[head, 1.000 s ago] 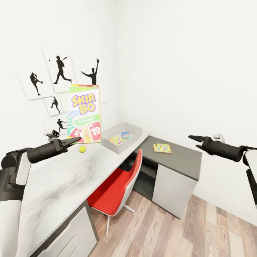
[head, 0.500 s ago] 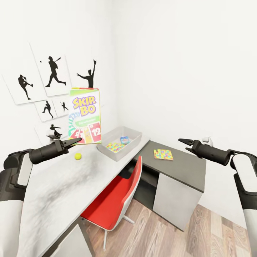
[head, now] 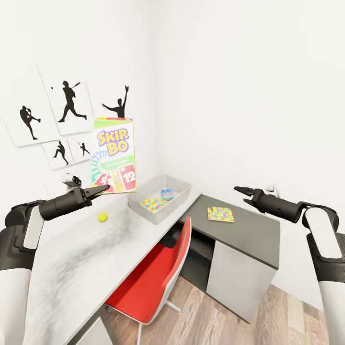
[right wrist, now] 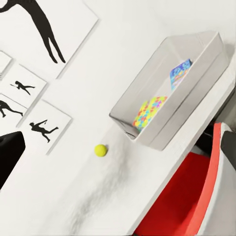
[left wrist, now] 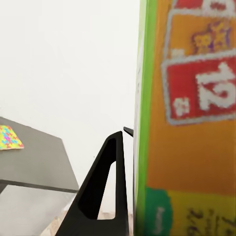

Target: Put all the toys in the child's room - the three board games (two on the bed and one on the table), the two jigsaw puzzles on the table, and the tennis ball on the table - inside the toy box on the table in the child's room.

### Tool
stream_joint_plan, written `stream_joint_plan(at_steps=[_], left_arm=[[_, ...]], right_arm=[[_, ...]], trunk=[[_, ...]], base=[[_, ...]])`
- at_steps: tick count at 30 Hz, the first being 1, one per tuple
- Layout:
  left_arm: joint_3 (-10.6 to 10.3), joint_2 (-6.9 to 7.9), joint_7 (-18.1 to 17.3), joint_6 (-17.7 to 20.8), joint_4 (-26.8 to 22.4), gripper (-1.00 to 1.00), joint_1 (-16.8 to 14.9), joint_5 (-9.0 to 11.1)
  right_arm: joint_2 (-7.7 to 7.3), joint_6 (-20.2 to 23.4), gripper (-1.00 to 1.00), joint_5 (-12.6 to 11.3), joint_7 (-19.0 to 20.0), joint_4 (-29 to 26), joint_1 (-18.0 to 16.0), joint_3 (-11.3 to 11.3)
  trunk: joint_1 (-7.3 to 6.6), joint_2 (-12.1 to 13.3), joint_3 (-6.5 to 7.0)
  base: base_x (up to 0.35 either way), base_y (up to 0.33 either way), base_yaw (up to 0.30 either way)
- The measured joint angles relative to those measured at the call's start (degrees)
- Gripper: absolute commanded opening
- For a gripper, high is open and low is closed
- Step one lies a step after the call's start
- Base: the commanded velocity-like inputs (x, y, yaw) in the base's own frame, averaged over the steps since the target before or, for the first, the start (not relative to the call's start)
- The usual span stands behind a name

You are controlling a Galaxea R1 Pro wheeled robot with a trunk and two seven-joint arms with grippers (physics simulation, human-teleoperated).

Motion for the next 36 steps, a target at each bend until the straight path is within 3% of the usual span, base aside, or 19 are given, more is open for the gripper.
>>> stream_joint_plan(at_steps=[10, 19, 24, 28, 36], left_arm=[[0.0, -0.03, 0.2, -0.2, 0.0, -1.00, -0.1, 0.0], [0.0, -1.02, 4.5, -0.1, 0.0, -1.00, -0.1, 0.0], [0.0, -1.07, 4.6, -0.1, 0.0, -1.00, -0.1, -0.1], [0.0, -1.24, 4.6, -0.1, 0.0, -1.00, -0.1, 0.1], [-0.1, -2.16, 5.0, -0.2, 0.0, -1.00, -0.1, -0.1]], right_arm=[[0.58, 0.0, 1.00, 0.0, 0.0, -0.1, 0.0, 0.1], [0.87, 0.0, 1.00, 0.1, 0.0, -0.1, 0.0, 0.1], [2.47, 0.0, 1.00, 0.1, -0.5, -0.1, 0.0, 0.1], [3.41, 0.0, 1.00, 0.1, -1.3, -0.1, -0.1, 0.1], [3.64, 0.0, 1.00, 0.1, -1.5, 0.0, -0.2, 0.2]], trunk=[[0.00, 0.0, 0.96], [0.01, 0.0, 1.80], [0.01, 0.0, 1.93], [0.02, 0.0, 1.98], [0.03, 0.0, 2.16]], base=[[0.255, -0.108, 0.000], [0.192, -0.172, 0.014], [0.209, -0.154, 0.046], [0.148, -0.119, 0.210], [0.019, -0.015, 0.269]])
